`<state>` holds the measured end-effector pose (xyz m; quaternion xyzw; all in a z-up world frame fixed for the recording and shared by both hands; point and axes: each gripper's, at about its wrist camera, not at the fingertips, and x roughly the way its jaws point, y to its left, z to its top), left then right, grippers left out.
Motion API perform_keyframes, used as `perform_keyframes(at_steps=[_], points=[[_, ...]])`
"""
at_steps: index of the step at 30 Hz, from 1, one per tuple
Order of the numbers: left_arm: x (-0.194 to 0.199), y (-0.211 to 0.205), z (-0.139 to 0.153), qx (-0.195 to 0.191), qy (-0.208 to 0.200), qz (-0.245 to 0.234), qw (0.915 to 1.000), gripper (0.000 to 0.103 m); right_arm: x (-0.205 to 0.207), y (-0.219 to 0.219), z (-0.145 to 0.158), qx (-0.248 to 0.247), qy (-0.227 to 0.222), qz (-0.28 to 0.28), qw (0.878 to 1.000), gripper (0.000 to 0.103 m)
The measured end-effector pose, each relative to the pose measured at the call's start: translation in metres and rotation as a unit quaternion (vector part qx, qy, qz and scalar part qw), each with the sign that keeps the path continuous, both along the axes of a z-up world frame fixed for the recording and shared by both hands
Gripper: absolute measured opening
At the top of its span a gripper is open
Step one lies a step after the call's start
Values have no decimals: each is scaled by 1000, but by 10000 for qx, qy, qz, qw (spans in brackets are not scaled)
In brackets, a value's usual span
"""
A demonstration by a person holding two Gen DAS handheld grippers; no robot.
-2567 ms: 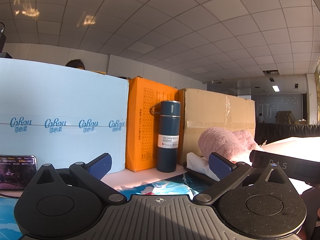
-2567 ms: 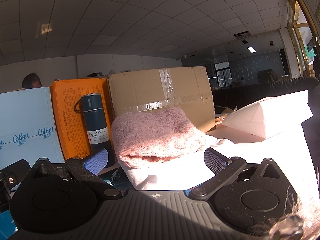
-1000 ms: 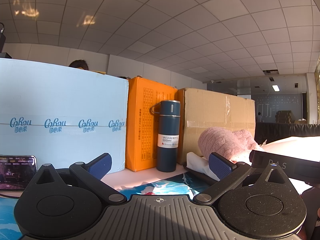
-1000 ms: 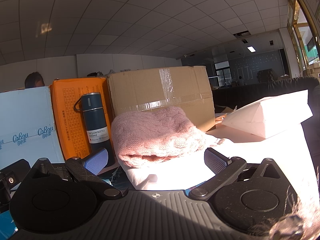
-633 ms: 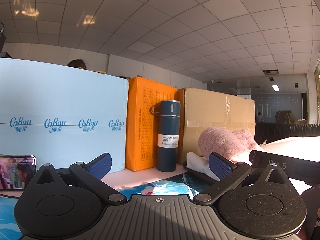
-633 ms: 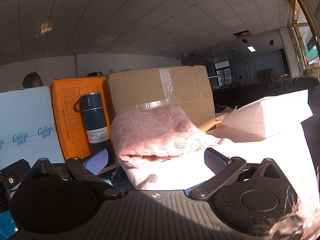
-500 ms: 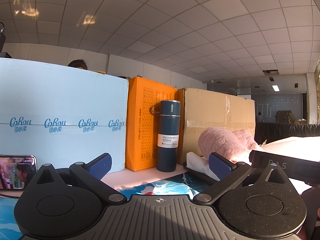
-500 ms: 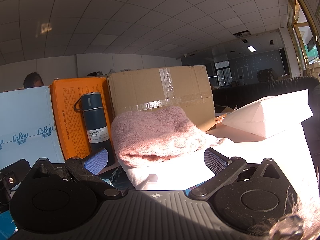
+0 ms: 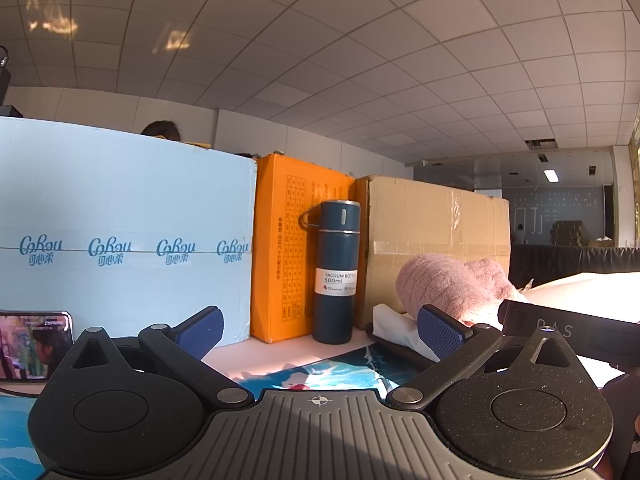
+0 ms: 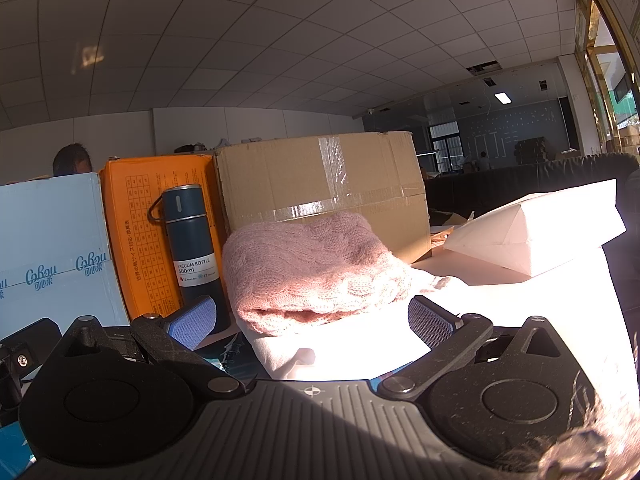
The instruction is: Fold clothes
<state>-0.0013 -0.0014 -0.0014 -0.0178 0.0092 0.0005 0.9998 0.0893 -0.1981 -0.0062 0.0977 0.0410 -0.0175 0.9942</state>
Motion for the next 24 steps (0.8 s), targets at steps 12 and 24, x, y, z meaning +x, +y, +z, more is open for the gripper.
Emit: perform_keyframes(at_steps=[12,24], points=[[1,-1,0,4,-5,2,10000,103,0,0,0,3,-4,1,10000,103],[2,-1,0,41,3,3,10000,103,0,2,0,-55,-19,7,10000,103]])
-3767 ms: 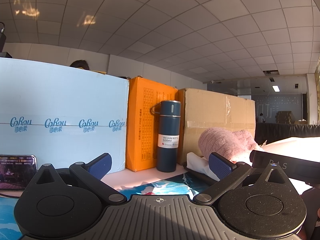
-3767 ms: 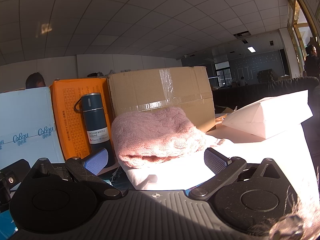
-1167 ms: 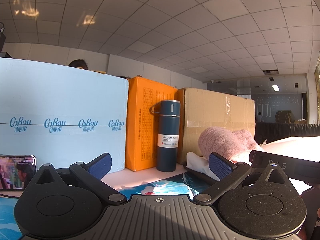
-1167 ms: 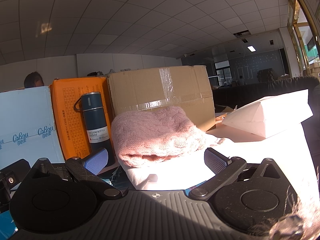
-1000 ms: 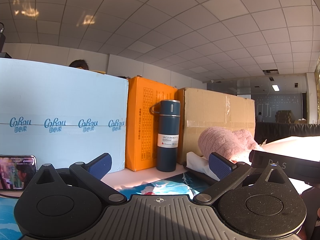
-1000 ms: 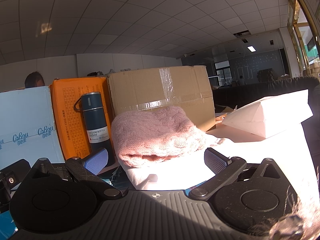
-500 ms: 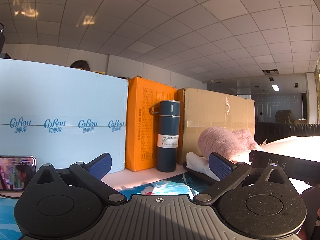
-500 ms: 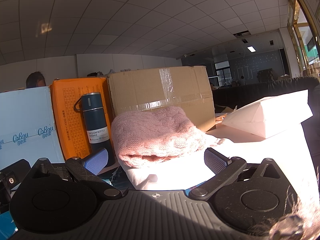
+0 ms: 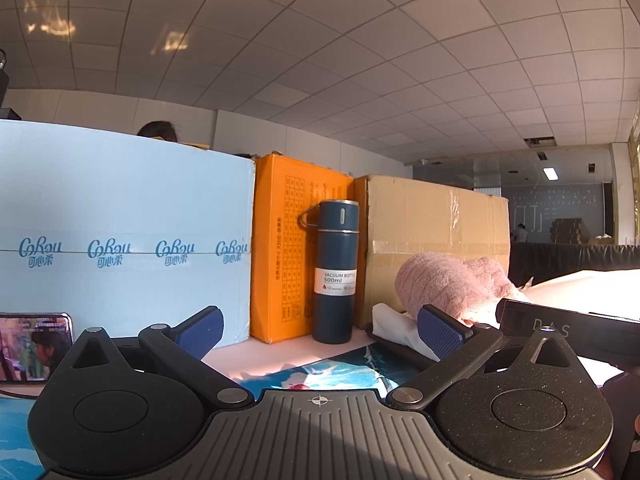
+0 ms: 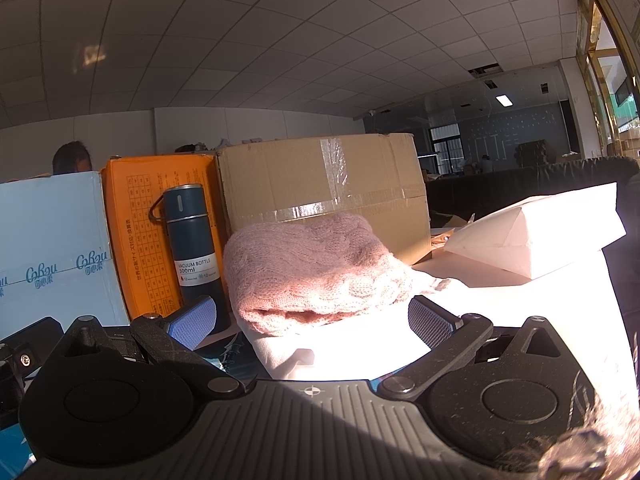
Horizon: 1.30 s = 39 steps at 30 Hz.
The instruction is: Fold clothes
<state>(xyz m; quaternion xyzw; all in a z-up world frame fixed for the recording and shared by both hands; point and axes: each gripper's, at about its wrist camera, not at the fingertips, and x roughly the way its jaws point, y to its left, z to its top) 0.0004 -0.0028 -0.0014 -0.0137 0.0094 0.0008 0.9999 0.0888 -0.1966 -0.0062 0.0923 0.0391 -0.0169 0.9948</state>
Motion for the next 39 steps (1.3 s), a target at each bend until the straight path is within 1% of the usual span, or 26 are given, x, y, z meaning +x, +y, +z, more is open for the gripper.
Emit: perform_keyframes(at_steps=[10,17,24,26,29,33,36,39], points=[[-2,-3,0,89,-43,33,9999,103,-1,3,0,-77,-40,-29,10000,103],[-3,-4,0,133,-67,143,9998,103,-1,1,0,-27,-26,-56,10000,103],[-5,-8,1,259,-119,188,9994,103,-1,0,0,13,-52,-17,10000,103],[-5,-7,1,262,-125,183,9994,103,-2,-1,0,70,-70,36,9999,103],[-4,-6,1,237,-113,184,9995,103,-3,-7,0,312,-122,188,9993,103],[-16,-6,2,222,-415,162,9988,103,-5,-17,-2,782,-155,367,9961,103],[-26,-10,3,332,-724,156,9967,103,-7,-23,-4,1061,-198,518,9928,103],[-39,-14,6,521,-1070,189,9927,103,-5,-27,-5,1252,-176,695,9895,103]])
